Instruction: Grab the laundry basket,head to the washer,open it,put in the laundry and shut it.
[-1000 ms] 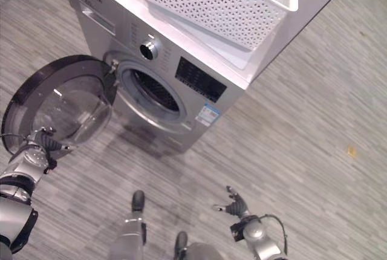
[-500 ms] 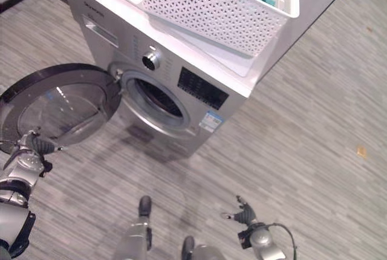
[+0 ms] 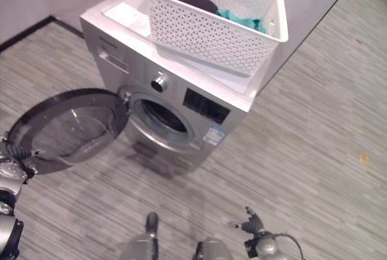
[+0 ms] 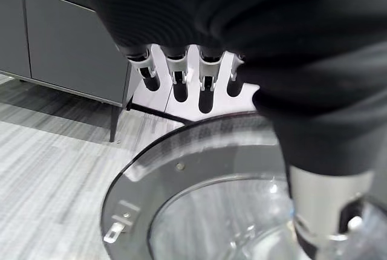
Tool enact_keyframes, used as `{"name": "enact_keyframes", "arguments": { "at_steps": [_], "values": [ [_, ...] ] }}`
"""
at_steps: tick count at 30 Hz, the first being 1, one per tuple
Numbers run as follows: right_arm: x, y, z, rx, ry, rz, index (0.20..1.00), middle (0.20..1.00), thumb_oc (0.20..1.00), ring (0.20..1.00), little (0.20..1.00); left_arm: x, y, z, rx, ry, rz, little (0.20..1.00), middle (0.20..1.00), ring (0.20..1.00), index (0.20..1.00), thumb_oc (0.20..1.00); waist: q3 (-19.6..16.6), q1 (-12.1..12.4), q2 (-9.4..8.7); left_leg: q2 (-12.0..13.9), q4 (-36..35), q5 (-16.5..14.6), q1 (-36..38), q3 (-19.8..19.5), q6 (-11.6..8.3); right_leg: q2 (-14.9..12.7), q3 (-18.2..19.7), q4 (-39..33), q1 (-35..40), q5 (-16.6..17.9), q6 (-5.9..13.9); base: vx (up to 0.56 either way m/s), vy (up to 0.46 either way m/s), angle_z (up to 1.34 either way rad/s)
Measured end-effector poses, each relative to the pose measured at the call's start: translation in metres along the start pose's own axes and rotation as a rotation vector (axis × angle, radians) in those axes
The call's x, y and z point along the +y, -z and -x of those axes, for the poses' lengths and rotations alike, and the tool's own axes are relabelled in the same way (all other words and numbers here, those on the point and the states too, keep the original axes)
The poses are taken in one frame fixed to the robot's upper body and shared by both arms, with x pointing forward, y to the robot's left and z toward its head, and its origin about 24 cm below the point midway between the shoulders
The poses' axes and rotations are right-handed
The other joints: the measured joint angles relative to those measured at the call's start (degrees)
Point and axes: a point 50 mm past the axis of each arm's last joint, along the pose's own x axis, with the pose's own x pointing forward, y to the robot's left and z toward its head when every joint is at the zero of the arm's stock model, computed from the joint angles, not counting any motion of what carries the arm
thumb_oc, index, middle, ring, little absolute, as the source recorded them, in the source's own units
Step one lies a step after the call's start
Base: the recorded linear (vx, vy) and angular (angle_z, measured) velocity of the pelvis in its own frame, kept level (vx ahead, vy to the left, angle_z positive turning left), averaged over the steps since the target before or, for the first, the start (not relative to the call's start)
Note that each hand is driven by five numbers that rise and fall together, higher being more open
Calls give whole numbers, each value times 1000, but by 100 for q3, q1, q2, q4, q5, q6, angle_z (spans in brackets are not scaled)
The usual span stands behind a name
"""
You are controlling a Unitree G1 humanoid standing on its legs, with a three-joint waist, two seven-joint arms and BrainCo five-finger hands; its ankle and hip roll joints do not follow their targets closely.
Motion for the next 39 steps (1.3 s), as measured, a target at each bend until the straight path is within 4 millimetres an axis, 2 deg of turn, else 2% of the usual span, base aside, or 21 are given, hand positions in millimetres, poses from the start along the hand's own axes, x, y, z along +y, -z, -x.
{"name": "enact_keyframes", "arguments": {
  "at_steps": [1,3,6,9,11,14,15,18,19,20,21,23,24,26,27,28,29,30,32,36,39],
  "values": [
    [-6,6,-1,34,25,-20,1000,1000,1000,1000,1000,-18,0,6,-9,40,11,1000,1000,1000,1000,1000,86,-27,167,-3,-61,8,129,-108,6,145,-22,-538,-32,-163,-39,182,-24,16],
    [-11,18,1,82,50,-34,1000,1000,1000,1000,1000,-51,11,23,-16,136,18,1000,1000,1000,1000,1000,170,-73,332,-94,-265,84,459,-162,-59,290,8,-1960,45,-89,35,228,-53,26],
    [-14,34,4,150,78,-52,1000,1000,1000,1000,1000,-85,17,45,-19,224,77,1000,1000,1000,1000,1000,151,-204,320,-327,-255,-62,630,-429,-17,386,244,-2838,-202,266,251,127,-35,51],
    [-13,40,6,179,90,-106,1000,1000,1000,1000,1000,-123,39,77,33,340,86,1000,1000,1000,1000,1000,138,-182,261,-550,-314,-120,854,-704,31,403,546,-3252,-625,743,216,193,-79,56],
    [-17,50,8,227,117,-151,1000,1000,1000,1000,1000,-161,45,109,93,463,126,1000,1000,1000,1000,1000,175,-222,351,-616,-141,-261,930,-1137,21,458,1320,-3859,-462,955,272,149,-87,106],
    [-9,49,6,243,104,-182,1000,1000,1000,1000,1000,-182,79,141,231,550,105,1000,1000,1000,1000,1000,132,-169,197,-657,-190,-428,1187,-1617,-239,423,1602,-3509,-284,1012,230,151,-137,99],
    [-6,50,6,255,98,-187,1000,1000,1000,1000,1000,-189,91,155,287,579,114,1000,1000,1000,1000,1000,85,-157,140,-596,-171,-580,1271,-1860,-341,455,1476,-3349,-191,1241,136,194,-198,103],
    [-8,35,-2,232,102,-196,1000,1000,1000,1000,1000,-201,106,183,361,639,137,1000,1000,1000,1000,1000,38,-59,214,-193,-180,-737,1416,-1975,-563,694,864,-3212,-175,1266,117,234,-252,47],
    [-11,26,-6,196,108,-199,1000,1000,1000,1000,1000,-208,109,196,389,670,160,1000,1000,1000,1000,1000,9,-52,276,92,-197,-911,1454,-2132,-554,890,643,-3263,-3,1245,89,162,-211,34],
    [-12,27,-5,192,112,-203,1000,1000,1000,1000,1000,-212,106,200,391,692,181,1000,1000,1000,1000,1000,-72,-92,237,161,-198,-952,1442,-2168,-564,929,460,-3364,36,1213,37,94,-130,45],
    [-12,26,-5,190,116,-203,1000,1000,1000,1000,1000,-215,102,202,379,709,196,1000,1000,1000,1000,1000,-108,-75,144,167,-143,-922,1438,-2100,-614,960,451,-3389,49,1206,26,18,-30,39],
    [-14,26,-5,183,134,-211,1000,1000,1000,1000,1000,-211,97,193,354,697,214,1000,1000,1000,1000,1000,-202,-59,-20,-143,90,-906,1463,-1981,-631,990,460,-3464,92,1191,-2,21,-59,18],
    [-16,29,-4,190,141,-214,1000,1000,1000,1000,1000,-211,96,192,346,696,219,1000,1000,1000,1000,1000,-243,-84,-5,-283,108,-916,1470,-1921,-615,1018,454,-3472,93,1193,-6,32,-89,38],
    [-14,32,-2,196,138,-218,1000,1000,1000,1000,1000,-211,80,184,295,681,284,1000,1000,1000,1000,1000,-261,-148,-58,-235,-258,-921,1550,-1765,-537,1085,455,-3502,-19,1189,-1,36,-78,14],
    [-15,27,-4,183,140,-234,1000,1000,1000,1000,1000,-213,81,188,301,692,286,1000,1000,1000,1000,1000,-205,-163,84,-96,-305,-870,1541,-1730,-544,1120,307,-3382,-50,1143,-143,31,-50,-22],
    [-13,30,-3,192,138,-243,1000,1000,1000,1000,1000,-216,82,193,306,704,286,1000,1000,1000,1000,1000,-203,-168,134,0,-349,-852,1570,-1660,-574,1148,307,-2944,-210,1148,-571,31,-38,-2],
    [-13,37,0,213,143,-263,1000,1000,1000,1000,1000,-216,86,196,319,708,283,1000,1000,1000,1000,1000,-249,-184,186,67,-403,-863,1600,-1647,-629,1070,342,-2377,-323,964,-634,24,-14,5],
    [-12,46,4,240,152,-287,1000,1000,1000,1000,1000,-216,94,201,346,713,283,1000,1000,1000,1000,1000,-348,-172,85,1,-415,-917,1665,-1637,-682,866,344,-2435,-205,782,-526,25,-14,-11],
    [-13,49,5,249,176,-335,1000,1000,1000,1000,1000,-216,100,206,380,716,296,1000,1000,1000,1000,1000,-373,-155,233,150,-373,-950,1662,-1654,-712,1079,350,-2750,-55,813,-612,18,-7,-12],
    [-16,50,5,255,193,-335,1000,1000,1000,1000,1000,-216,91,201,344,707,330,1000,1000,1000,1000,1000,-320,-161,429,281,-416,-912,1749,-1625,-766,1271,416,-3349,239,1251,-768,11,2,-16],
    [-20,44,2,233,198,-334,1000,1000,1000,1000,1000,-216,81,197,314,701,375,1000,1000,1000,1000,1000,-284,-155,488,263,-445,-912,1798,-1460,-772,1293,561,-3598,334,1408,-707,-1,8,-29]
  ]
}}
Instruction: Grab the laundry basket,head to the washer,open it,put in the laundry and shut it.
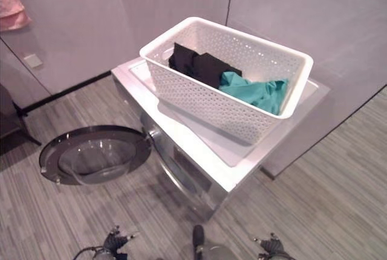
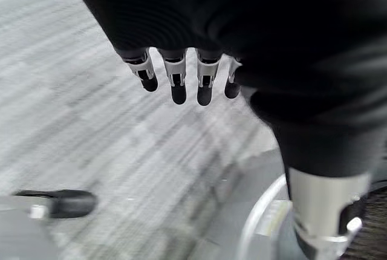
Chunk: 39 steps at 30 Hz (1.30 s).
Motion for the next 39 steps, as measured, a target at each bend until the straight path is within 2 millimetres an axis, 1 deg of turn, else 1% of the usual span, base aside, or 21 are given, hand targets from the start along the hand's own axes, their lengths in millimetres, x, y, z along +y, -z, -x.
{"name": "enact_keyframes", "arguments": {
  "at_steps": [2,3,6,9,14,17,21,24,26,28,33,34,35,36,37,38,39],
  "values": [
    [-1,4,1,11,2,-9,1000,1000,1000,1000,1000,-1,-7,-1,-28,3,11,1000,1000,1000,1000,1000,26,-9,25,-14,-140,71,64,33,-114,-34,56,-138,75,85,14,-7,13,-9],
    [-1,4,1,11,2,-10,1000,1000,1000,1000,1000,-1,-8,-1,-37,3,13,1000,1000,1000,1000,1000,29,-9,23,-20,-154,81,62,63,-130,-61,65,-162,63,95,29,-16,14,-10],
    [-1,6,1,16,4,-9,1000,1000,1000,1000,1000,0,-6,0,-38,0,24,1000,1000,1000,1000,1000,49,-8,27,-119,-155,83,59,130,-117,-152,95,-203,55,136,87,-13,13,-11],
    [-1,12,3,23,6,-13,1000,1000,1000,1000,1000,5,1,3,-35,-20,80,1000,1000,1000,1000,1000,100,-5,22,-197,-163,107,55,142,-65,-235,100,-210,56,164,128,-2,4,-2],
    [1,14,4,14,4,-26,1000,1000,1000,1000,1000,6,7,6,-31,-25,95,1000,1000,1000,1000,1000,123,7,41,-207,-155,123,55,153,-82,-242,103,-250,67,248,159,0,0,0],
    [1,12,4,0,4,-29,1000,1000,1000,1000,1000,7,7,6,-32,-29,118,1000,1000,1000,1000,1000,140,13,60,-198,-157,123,71,141,-82,-239,89,-351,144,281,149,7,9,3],
    [3,4,3,-22,0,-32,1000,1000,1000,1000,1000,5,0,4,-55,-12,125,1000,1000,1000,1000,1000,219,10,74,-202,-175,120,153,138,-78,-246,89,-494,285,337,155,3,3,1],
    [3,2,3,-36,-3,-34,1000,1000,1000,1000,1000,5,0,4,-57,-8,125,1000,1000,1000,1000,1000,244,3,81,-207,-179,119,152,140,-78,-250,92,-502,283,342,162,0,0,0],
    [4,-1,4,-62,5,-28,1000,1000,1000,1000,1000,5,1,4,-55,-8,125,1000,1000,1000,1000,1000,249,-7,88,-210,-182,119,152,142,-78,-249,95,-503,278,342,162,0,0,0],
    [4,-8,5,-123,19,11,1000,1000,1000,1000,1000,5,2,5,-54,-9,125,1000,1000,1000,1000,1000,258,-14,103,-210,-190,120,151,156,-77,-248,107,-503,268,347,162,4,11,-2],
    [-2,-1,5,-104,36,23,1000,1000,1000,1000,1000,5,2,5,-59,-9,126,1000,1000,1000,1000,1000,262,-20,110,-212,-200,120,157,163,-77,-247,119,-502,266,347,162,0,0,0],
    [-6,7,5,-70,64,28,1000,1000,1000,1000,1000,7,9,6,-39,-10,121,1000,1000,1000,1000,1000,134,-28,117,-215,-170,129,158,174,-90,-245,129,-491,271,387,136,15,13,3],
    [-5,3,4,-79,41,22,1000,1000,1000,1000,1000,6,8,5,-41,21,126,1000,1000,1000,1000,1000,149,30,144,-55,-168,165,152,572,-100,-422,-445,-526,306,263,43,10,8,10],
    [-9,2,3,-78,25,27,1000,1000,1000,1000,1000,3,5,4,-52,62,128,1000,1000,1000,1000,1000,170,76,247,148,-168,163,129,994,-71,-559,-1264,-393,303,105,33,18,0,-6],
    [-12,-3,2,-89,8,33,1000,1000,1000,1000,1000,2,4,4,-61,97,128,1000,1000,1000,1000,1000,180,260,429,319,-141,112,145,1103,-13,-860,-1707,572,47,-124,-56,13,-3,-6],
    [-14,-5,2,-97,2,35,1000,1000,1000,1000,1000,2,5,4,-60,103,129,1000,1000,1000,1000,1000,127,286,446,362,-142,108,148,1091,-8,-1164,-1723,1088,-11,-435,186,14,-7,-12],
    [-14,-7,2,-106,0,36,1000,1000,1000,1000,1000,5,11,6,-46,102,127,1000,1000,1000,1000,1000,27,317,350,355,-142,136,158,1095,-52,-1634,-1711,1333,45,-642,555,2,-4,10]
  ]
}}
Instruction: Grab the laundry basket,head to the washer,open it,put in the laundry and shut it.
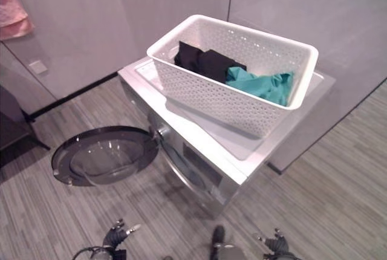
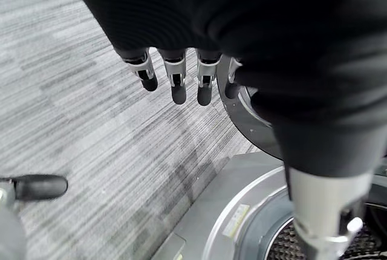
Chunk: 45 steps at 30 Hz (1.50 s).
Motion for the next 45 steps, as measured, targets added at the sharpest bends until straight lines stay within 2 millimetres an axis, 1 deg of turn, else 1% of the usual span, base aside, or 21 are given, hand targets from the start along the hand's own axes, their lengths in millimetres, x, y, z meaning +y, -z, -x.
{"name": "enact_keyframes", "arguments": {
  "at_steps": [2,4,6,9,10,15,19,25,27,29,30,31,33,34,35,37,38,39,41,42,45],
  "values": [
    [4,0,0,-3,-10,-2,1000,1000,1000,1000,1000,10,10,3,35,-20,-15,1000,1000,1000,1000,1000,-130,24,-262,-50,25,51,-9,-5,-87,-322,112,-626,385,35,502,9,1,17],
    [-1,-14,-4,-38,3,2,1000,1000,1000,1000,1000,4,15,5,51,5,-5,1000,1000,1000,1000,1000,-99,49,-234,67,408,270,-180,234,-448,-201,45,-1025,646,237,333,11,13,12],
    [-3,-16,-4,-46,6,4,1000,1000,1000,1000,1000,1,16,6,53,19,-1,1000,1000,1000,1000,1000,-65,45,-357,54,796,143,-471,380,-450,-261,21,-1248,816,306,271,1,14,10],
    [-17,-21,-6,-63,45,-13,1000,1000,1000,1000,1000,-7,16,6,49,45,-7,1000,1000,1000,1000,1000,-136,33,23,437,175,554,-638,619,-299,-12,-58,-1291,867,258,314,3,16,-3],
    [-16,-20,-6,-58,46,-19,1000,1000,1000,1000,1000,-5,19,7,59,40,-7,1000,1000,1000,1000,1000,-159,23,-9,412,172,554,-576,649,-576,-54,51,-1333,903,255,355,0,26,-17],
    [2,1,1,-2,7,-42,1000,1000,1000,1000,1000,3,18,7,55,20,-14,1000,1000,1000,1000,1000,-256,6,-322,135,5,576,-510,795,-490,-289,128,-1569,912,443,501,-11,19,-9],
    [3,9,4,21,8,-64,1000,1000,1000,1000,1000,-1,8,4,13,37,-12,1000,1000,1000,1000,1000,-196,4,-398,89,233,504,-648,752,-374,-306,89,-1698,984,525,560,-80,87,8],
    [-12,-4,-1,2,93,-188,1000,1000,1000,1000,1000,-14,-15,-2,-65,82,2,1000,1000,1000,1000,1000,73,-72,-134,-169,626,290,-914,634,-187,-597,74,-1441,843,513,569,2,305,10],
    [-18,-13,-4,-20,107,-215,1000,1000,1000,1000,1000,-22,-22,-1,-99,129,-31,1000,1000,1000,1000,1000,172,-232,-96,-471,847,121,-928,613,77,-878,341,-769,592,441,535,18,299,-5],
    [-15,-28,-8,-57,93,-218,1000,1000,1000,1000,1000,-26,-24,-1,-113,156,-47,1000,1000,1000,1000,1000,285,-272,12,-522,935,-14,-827,785,116,-962,764,237,-52,287,533,90,209,-64],
    [-9,-33,-9,-70,71,-207,1000,1000,1000,1000,1000,-23,-24,-1,-109,148,-52,1000,1000,1000,1000,1000,385,-218,4,-463,855,8,-698,913,126,-836,852,610,-223,-49,535,151,134,-81],
    [-1,-31,-8,-70,42,-185,1000,1000,1000,1000,1000,-16,-24,-2,-106,131,-55,1000,1000,1000,1000,1000,404,-238,-13,-369,797,16,-691,1009,123,-380,476,966,-350,-379,409,170,55,-57],
    [5,-27,-6,-58,27,-176,1000,1000,1000,1000,1000,-6,-24,-1,-106,103,-51,1000,1000,1000,1000,1000,400,-194,-91,-289,762,28,-692,1102,114,-35,-119,1255,-475,-683,236,111,-43,-24],
    [4,-26,-6,-54,32,-177,1000,1000,1000,1000,1000,-1,-22,-1,-99,92,-55,1000,1000,1000,1000,1000,400,-189,-276,-325,769,33,-685,1110,63,126,-520,722,-202,-894,-247,148,-126,-5],
    [2,-26,-6,-55,38,-179,1000,1000,1000,1000,1000,-2,-20,0,-93,96,-52,1000,1000,1000,1000,1000,403,-175,-235,-274,756,30,-666,1112,45,200,-656,540,-76,-835,-414,146,-127,0],
    [3,-17,-4,-32,38,-177,1000,1000,1000,1000,1000,-5,-12,2,-69,99,-42,1000,1000,1000,1000,1000,355,-137,-181,-93,900,77,-582,1037,-105,723,-299,79,207,-757,-540,91,-160,11],
    [3,-17,-4,-28,42,-186,1000,1000,1000,1000,1000,-6,-11,3,-65,100,-39,1000,1000,1000,1000,1000,356,-97,-196,-76,1154,36,-669,1027,-209,763,-209,62,229,-782,-560,89,-134,11],
    [6,-16,-4,-19,48,-220,1000,1000,1000,1000,1000,-7,-20,0,-94,91,-2,1000,1000,1000,1000,1000,398,19,-344,64,2677,37,-1391,911,-632,794,-94,12,245,-796,-861,64,21,-25],
    [9,-20,-5,-28,44,-208,1000,1000,1000,1000,1000,-9,-12,3,-70,90,28,1000,1000,1000,1000,1000,365,244,-375,188,3608,280,-1793,618,-598,846,115,-311,586,-646,-977,118,108,-52],
    [10,-21,-5,-29,44,-199,1000,1000,1000,1000,1000,-10,-9,4,-62,90,43,1000,1000,1000,1000,1000,348,210,-395,255,3529,285,-1822,481,-571,892,93,-474,732,-556,-904,56,163,-25],
    [9,-21,-5,-28,44,-182,1000,1000,1000,1000,1000,-18,-19,5,-113,111,80,1000,1000,1000,1000,1000,272,157,-397,714,989,578,-1605,47,-597,990,245,-610,782,-501,-904,92,179,-15]
  ]
}}
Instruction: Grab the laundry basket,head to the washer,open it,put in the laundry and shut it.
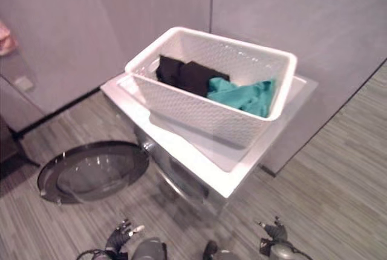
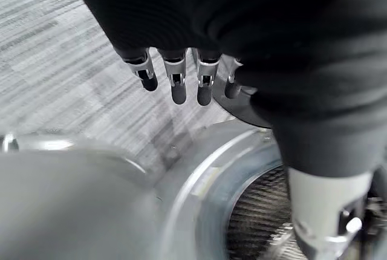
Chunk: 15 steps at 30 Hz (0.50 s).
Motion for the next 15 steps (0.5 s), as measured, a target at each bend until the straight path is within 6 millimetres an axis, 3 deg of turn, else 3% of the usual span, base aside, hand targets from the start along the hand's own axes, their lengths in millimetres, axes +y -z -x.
{"name": "enact_keyframes", "arguments": {
  "at_steps": [2,3,5,7,8,9,12,13,14,15],
  "values": [
    [0,-2,-1,-5,-1,-1,1000,1000,1000,1000,1000,-3,2,2,2,6,15,1000,1000,1000,1000,1000,-28,63,37,-22,-565,85,173,-607,-97,75,195,-142,17,94,45,151,190,-67],
    [0,-2,0,-6,-1,-2,1000,1000,1000,1000,1000,-4,3,2,5,2,16,1000,1000,1000,1000,1000,-70,-31,143,87,-668,182,223,-845,-222,188,294,-264,83,124,97,208,358,-56],
    [-8,10,2,28,27,-21,1000,1000,1000,1000,1000,-3,2,-1,13,-2,9,1000,1000,1000,1000,1000,-80,-179,213,121,-792,273,413,-512,-190,227,246,-422,341,160,119,150,346,-17],
    [-19,13,3,46,76,-124,1000,1000,1000,1000,1000,-5,-2,-3,1,3,8,1000,1000,1000,1000,1000,-126,-324,307,-35,-918,379,731,-322,-94,231,459,-436,412,153,257,75,250,-47],
    [-28,3,2,7,104,-226,1000,1000,1000,1000,1000,-3,7,1,25,-3,13,1000,1000,1000,1000,1000,-206,-276,512,-160,-1175,501,1040,-150,76,244,652,-383,301,136,369,21,126,-76],
    [-33,-5,1,-29,113,-255,1000,1000,1000,1000,1000,-2,9,3,32,-6,13,1000,1000,1000,1000,1000,-248,-394,621,-161,-1308,408,1130,110,55,253,762,-316,173,92,456,38,183,-76],
    [-34,-24,4,-120,104,-366,1000,1000,1000,1000,1000,14,3,3,14,-45,6,1000,1000,1000,1000,1000,-199,-362,487,-447,-1477,459,1249,539,100,-127,881,-85,-98,22,655,50,133,-60],
    [-40,-45,13,-243,99,-439,1000,1000,1000,1000,1000,25,7,7,20,-84,24,1000,1000,1000,1000,1000,-169,-336,445,-587,-1477,415,1315,728,177,-292,937,-105,-109,102,786,48,105,-60],
    [-52,-59,20,-323,115,-476,1000,1000,1000,1000,1000,31,9,9,26,-107,40,1000,1000,1000,1000,1000,-171,-374,432,-635,-1478,385,1342,791,226,-354,947,-168,-78,141,864,66,108,-44],
    [-78,-83,38,-477,174,-521,1000,1000,1000,1000,1000,34,12,11,31,-128,54,1000,1000,1000,1000,1000,-183,-378,463,-713,-1478,359,1369,825,269,-432,933,-345,32,230,994,21,41,-15]
  ]
}}
